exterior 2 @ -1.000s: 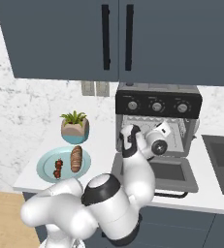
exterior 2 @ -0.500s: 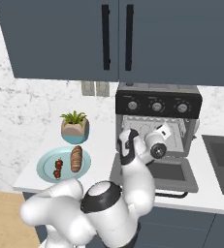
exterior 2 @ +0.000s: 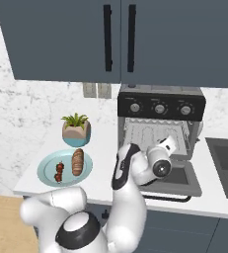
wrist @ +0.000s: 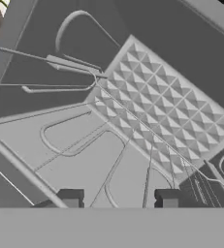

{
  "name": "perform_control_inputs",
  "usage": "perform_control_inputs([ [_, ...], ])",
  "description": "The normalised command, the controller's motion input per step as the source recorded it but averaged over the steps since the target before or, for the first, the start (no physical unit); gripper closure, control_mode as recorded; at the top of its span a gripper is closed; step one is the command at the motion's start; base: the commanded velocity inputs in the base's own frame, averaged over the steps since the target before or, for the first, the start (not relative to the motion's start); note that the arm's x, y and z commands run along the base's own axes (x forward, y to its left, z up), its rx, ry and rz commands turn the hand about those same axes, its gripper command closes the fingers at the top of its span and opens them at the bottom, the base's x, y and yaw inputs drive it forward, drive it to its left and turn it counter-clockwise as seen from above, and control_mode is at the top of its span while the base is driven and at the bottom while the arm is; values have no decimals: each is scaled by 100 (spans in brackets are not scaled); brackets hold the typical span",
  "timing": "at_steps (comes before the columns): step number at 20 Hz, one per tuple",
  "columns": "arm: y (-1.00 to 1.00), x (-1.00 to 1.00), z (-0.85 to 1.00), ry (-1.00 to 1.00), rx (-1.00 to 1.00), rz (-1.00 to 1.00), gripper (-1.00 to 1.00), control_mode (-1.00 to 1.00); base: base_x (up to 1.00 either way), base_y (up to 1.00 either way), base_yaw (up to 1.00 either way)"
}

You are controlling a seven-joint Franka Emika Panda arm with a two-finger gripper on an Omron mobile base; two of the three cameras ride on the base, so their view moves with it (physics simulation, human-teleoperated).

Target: Pick up the kebab skewer and baguette bread, and place them inside the toaster oven. Close the toaster oven door and start by setting the timer.

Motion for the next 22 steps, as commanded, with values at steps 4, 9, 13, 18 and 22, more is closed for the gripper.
perform_control_inputs([
  [4, -37, -91, 10, 9, 0, 0, 100, -100, 0, 0, 0],
  [9, -29, -83, 9, 15, 0, -1, 100, -100, 0, 0, 0],
  [13, -2, -63, 63, 21, 0, 0, 100, -100, 0, 0, 0],
  [18, 0, -52, 84, 27, 0, 0, 100, -100, 0, 0, 0],
  [22, 0, -46, 94, 30, -1, 0, -100, -100, 0, 0, 0],
])
